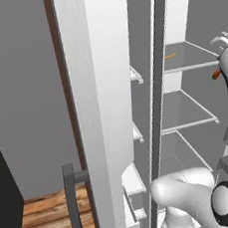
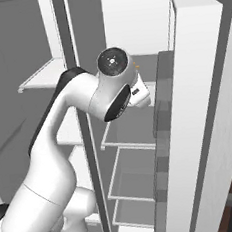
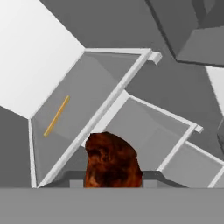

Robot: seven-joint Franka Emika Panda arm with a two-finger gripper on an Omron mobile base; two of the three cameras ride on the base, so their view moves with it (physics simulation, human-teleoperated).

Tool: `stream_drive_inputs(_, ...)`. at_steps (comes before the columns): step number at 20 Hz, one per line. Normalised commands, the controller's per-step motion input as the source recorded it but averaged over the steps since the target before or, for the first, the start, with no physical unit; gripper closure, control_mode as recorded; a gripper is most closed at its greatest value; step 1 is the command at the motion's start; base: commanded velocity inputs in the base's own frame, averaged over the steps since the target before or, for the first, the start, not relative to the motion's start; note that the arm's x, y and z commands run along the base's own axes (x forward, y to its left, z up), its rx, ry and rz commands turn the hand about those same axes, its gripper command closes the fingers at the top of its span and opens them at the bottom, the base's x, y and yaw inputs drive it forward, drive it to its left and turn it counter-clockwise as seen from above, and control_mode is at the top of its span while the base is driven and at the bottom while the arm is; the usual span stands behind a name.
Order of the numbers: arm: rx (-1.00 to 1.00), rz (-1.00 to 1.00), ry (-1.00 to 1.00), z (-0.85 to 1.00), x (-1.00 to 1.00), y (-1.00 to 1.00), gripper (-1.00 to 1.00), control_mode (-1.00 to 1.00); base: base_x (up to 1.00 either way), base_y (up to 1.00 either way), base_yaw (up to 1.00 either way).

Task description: Pick up the frozen chicken drumstick from the freezer, place it on any shelf in the fridge, and close the fridge and freezer doors when done.

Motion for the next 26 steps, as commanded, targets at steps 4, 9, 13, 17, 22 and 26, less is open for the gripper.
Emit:
stream_drive_inputs(4,-0.37,0.0,0.0,0.11,0.55,0.42,1.0,-1.0,0.0,0.0,0.0)
stream_drive_inputs(9,-0.14,0.0,-0.02,0.01,0.14,-0.03,1.0,-1.0,0.0,0.0,0.0)
stream_drive_inputs(13,-0.16,0.0,-0.01,0.0,0.51,-0.27,1.0,-1.0,0.0,0.0,0.0)
stream_drive_inputs(17,0.0,0.0,0.0,0.0,0.72,-0.53,1.0,-1.0,0.0,0.0,0.0)
stream_drive_inputs(22,0.0,0.01,0.01,-0.02,0.83,-0.55,1.0,-1.0,0.0,0.0,0.0)
stream_drive_inputs(26,0.0,0.0,0.03,-0.11,1.0,-0.32,1.0,-1.0,0.0,0.0,0.0)
